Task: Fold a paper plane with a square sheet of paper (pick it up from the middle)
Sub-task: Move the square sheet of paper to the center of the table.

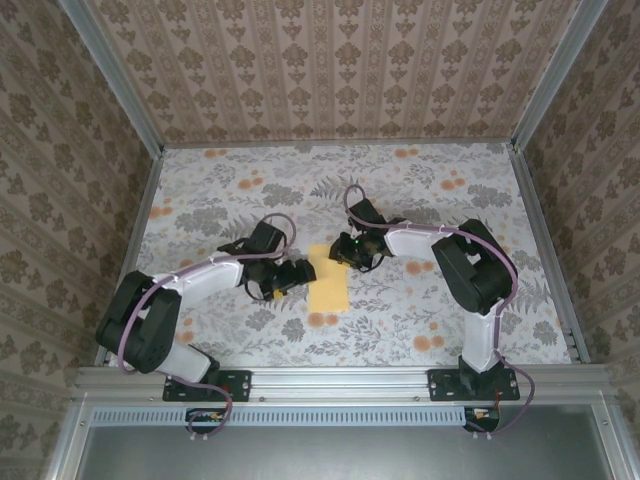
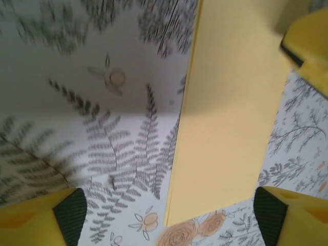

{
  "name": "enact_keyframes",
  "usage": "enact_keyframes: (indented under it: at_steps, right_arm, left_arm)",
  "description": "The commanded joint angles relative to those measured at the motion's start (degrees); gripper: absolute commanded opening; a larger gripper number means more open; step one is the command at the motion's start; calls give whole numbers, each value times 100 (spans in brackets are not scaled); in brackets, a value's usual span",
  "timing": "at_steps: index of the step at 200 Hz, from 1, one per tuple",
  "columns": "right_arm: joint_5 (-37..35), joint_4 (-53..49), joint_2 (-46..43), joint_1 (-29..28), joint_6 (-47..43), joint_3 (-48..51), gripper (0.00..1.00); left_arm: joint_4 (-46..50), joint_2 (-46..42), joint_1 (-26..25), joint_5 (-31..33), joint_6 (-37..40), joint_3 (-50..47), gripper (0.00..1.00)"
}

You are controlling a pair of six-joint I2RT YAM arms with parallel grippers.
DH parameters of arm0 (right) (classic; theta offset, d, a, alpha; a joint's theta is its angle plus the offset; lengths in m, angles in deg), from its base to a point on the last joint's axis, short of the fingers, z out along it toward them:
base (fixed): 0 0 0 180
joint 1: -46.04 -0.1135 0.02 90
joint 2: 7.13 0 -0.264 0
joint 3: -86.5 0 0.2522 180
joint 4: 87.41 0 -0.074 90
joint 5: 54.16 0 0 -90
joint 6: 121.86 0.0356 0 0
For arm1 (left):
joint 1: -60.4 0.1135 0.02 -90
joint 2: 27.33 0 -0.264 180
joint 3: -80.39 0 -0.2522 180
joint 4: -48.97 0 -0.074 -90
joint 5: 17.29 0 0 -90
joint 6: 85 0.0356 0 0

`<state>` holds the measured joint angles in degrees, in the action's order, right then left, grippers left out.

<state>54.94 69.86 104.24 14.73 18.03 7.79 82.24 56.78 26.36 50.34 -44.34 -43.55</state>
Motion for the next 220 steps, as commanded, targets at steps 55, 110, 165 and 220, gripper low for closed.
enact_keyframes:
  at_steps: [55, 110, 165, 220]
  right_arm:
    - [-260, -625, 4, 195, -331, -5, 34]
    - [-301, -1257, -660, 4, -1370, -507, 42]
    - [-1683, -2410, -1039, -887, -1910, -506, 62]
    - [-2609, -3313, -434, -1892, -1891, -1042, 80]
  left_arm:
    - [-515, 1, -429, -301, -797, -21, 61]
    - [-347, 99, -401, -187, -765, 21, 61]
    - [-283, -563, 315, -184, -772, -535, 60]
    - [-67, -1197, 1303, -303, -569, -962, 64]
